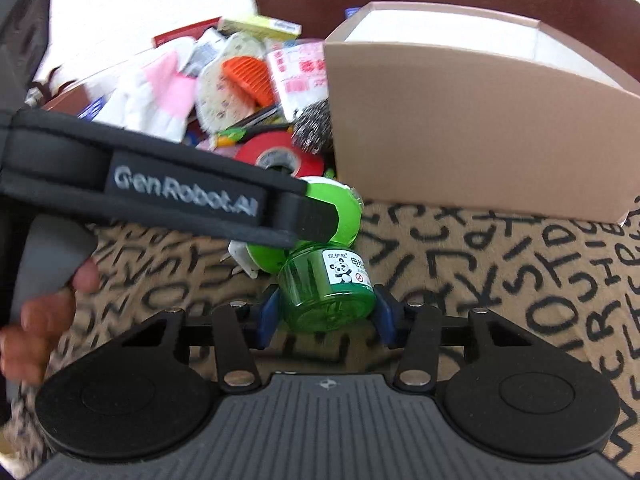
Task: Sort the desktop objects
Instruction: 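Close the right tool on the green repeller bottle and lift it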
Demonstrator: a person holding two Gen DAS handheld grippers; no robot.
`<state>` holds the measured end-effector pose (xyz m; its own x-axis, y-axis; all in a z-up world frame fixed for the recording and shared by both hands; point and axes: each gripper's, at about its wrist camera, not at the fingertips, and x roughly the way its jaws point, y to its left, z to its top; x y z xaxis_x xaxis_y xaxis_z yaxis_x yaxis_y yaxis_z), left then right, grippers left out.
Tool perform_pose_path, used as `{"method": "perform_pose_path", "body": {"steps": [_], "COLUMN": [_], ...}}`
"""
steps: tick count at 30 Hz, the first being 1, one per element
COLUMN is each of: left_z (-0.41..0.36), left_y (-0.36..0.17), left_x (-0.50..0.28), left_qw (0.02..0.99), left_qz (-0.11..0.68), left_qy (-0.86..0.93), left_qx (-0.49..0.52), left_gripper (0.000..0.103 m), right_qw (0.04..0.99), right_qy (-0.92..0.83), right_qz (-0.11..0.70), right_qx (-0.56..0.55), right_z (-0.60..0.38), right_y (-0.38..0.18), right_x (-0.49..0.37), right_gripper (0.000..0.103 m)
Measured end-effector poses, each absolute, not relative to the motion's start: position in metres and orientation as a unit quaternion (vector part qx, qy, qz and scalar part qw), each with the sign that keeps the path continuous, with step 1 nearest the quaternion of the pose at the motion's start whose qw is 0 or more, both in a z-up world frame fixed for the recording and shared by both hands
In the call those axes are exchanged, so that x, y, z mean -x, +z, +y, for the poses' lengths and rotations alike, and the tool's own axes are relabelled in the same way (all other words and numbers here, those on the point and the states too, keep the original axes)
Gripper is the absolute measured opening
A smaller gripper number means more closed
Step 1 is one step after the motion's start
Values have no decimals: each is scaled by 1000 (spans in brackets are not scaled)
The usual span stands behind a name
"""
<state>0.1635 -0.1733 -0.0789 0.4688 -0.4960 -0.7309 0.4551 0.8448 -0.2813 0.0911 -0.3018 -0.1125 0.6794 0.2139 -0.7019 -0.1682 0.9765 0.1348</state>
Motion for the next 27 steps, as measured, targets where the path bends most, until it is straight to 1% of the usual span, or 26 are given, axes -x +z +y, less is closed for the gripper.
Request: {"method": "perform_pose_path", "body": {"steps": [4, 6, 7, 8, 10, 12, 15, 16, 17, 22, 24, 27], "left_z": [-172, -174, -175, -175, -175, -172, -163, -159, -155, -140, -139, -146], "left_y": [-83, -85, -86, -87, -90, -94, -95, -93, -91, -88, -90, -95], "left_x": [-147, -141, -139, -138, -140, -144, -145, -144, -142, -132, -132, -135], "left_qw": [846, 846, 849, 854, 858, 851, 842, 839, 839, 845, 848, 837], "left_qz": [437, 434, 429, 425, 427, 436, 445, 445, 445, 432, 432, 447], "left_qy": [-303, -308, -306, -299, -285, -290, -297, -303, -303, -310, -302, -314], "left_qx": [30, 27, 24, 21, 23, 43, 70, 76, 76, 64, 51, 36], "left_gripper": [81, 82, 85, 91, 97, 96, 83, 77, 82, 85, 85, 80], "right_qw": [910, 910, 911, 912, 914, 914, 914, 914, 915, 916, 915, 915], "right_qy": [122, 121, 120, 116, 109, 102, 91, 90, 90, 81, 81, 84], "right_qz": [396, 396, 396, 394, 392, 392, 394, 395, 394, 393, 394, 394], "right_qx": [-13, -9, -9, -9, -14, -10, -1, 2, 4, 1, -3, 2], "right_z": [-311, -312, -312, -312, -311, -309, -306, -305, -305, -309, -310, -307], "right_y": [-110, -111, -111, -111, -110, -110, -108, -108, -107, -108, -109, -109], "right_x": [-72, -63, -60, -58, -57, -57, -56, -56, -55, -52, -52, -52], "right_gripper": [54, 54, 54, 54, 54, 55, 58, 61, 63, 63, 62, 60]}}
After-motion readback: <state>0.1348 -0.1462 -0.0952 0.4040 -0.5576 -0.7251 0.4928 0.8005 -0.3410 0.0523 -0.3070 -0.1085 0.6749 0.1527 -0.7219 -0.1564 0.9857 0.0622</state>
